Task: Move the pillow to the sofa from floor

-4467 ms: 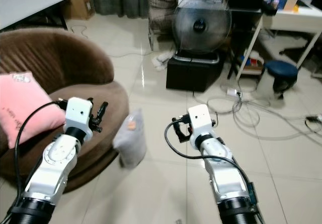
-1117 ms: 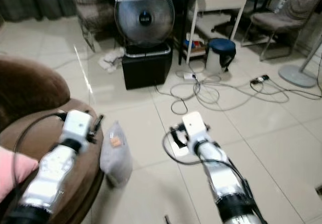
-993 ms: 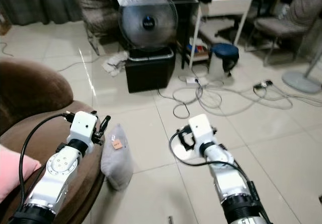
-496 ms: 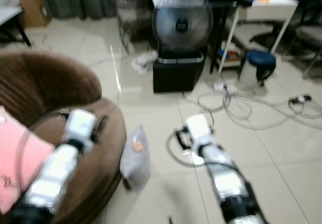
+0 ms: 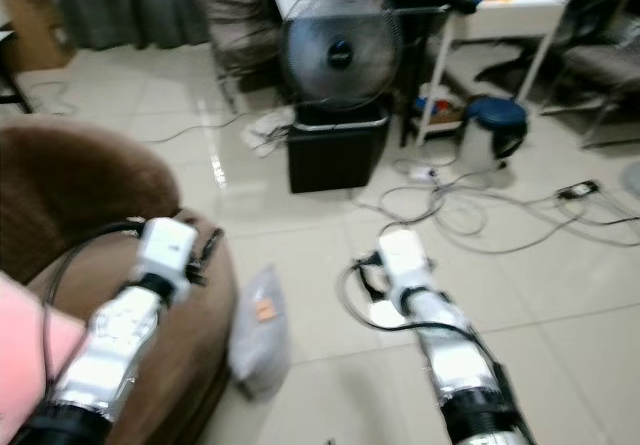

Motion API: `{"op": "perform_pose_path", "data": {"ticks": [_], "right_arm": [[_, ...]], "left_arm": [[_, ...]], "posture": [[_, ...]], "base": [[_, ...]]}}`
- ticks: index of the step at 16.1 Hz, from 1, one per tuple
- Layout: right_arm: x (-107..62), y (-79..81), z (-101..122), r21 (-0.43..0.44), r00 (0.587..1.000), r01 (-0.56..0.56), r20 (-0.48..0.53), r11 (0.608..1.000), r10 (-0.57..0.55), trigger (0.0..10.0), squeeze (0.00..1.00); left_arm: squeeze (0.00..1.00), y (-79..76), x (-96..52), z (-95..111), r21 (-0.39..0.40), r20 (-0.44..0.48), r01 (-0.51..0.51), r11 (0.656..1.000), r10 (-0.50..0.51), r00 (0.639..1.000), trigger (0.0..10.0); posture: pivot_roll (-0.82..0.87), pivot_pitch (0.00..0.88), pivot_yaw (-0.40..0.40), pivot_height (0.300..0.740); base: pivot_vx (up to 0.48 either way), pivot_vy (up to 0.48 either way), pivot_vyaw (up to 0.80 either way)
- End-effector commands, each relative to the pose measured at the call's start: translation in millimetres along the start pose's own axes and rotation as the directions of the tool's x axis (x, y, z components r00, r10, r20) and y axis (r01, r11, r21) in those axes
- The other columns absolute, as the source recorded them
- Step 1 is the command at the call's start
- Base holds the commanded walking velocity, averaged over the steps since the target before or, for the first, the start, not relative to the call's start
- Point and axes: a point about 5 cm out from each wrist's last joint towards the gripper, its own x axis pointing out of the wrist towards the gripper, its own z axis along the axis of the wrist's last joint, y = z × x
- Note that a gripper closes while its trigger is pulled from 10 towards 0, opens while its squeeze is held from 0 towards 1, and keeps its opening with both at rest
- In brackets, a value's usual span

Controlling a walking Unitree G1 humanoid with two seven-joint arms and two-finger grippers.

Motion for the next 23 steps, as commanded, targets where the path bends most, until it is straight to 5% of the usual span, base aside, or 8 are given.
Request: {"op": "perform_pose_path", "data": {"ticks": [1,23], "right_arm": [[3.0,9.5,6.0,0.007,0.999,-0.025,0.025,1.000,0.024,10.0,0.00],[-1.2,11.1,9.8,-0.002,0.999,-0.029,0.033,1.000,0.029,10.0,0.00]], "left_arm": [[0.00,12.4,-2.0,-1.2,0.023,-0.010,-0.026,0.999,0.026,1.000,10.0],[0.00,12.4,-0.7,-2.5,0.025,-0.019,-0.040,0.999,0.041,0.999,10.0]], "posture": [[0.07,0.000,0.017,0.740],[0.06,0.000,0.018,0.740]], "base": [[0.315,0.000,0.00],[0.247,0.000,0.00]]}}
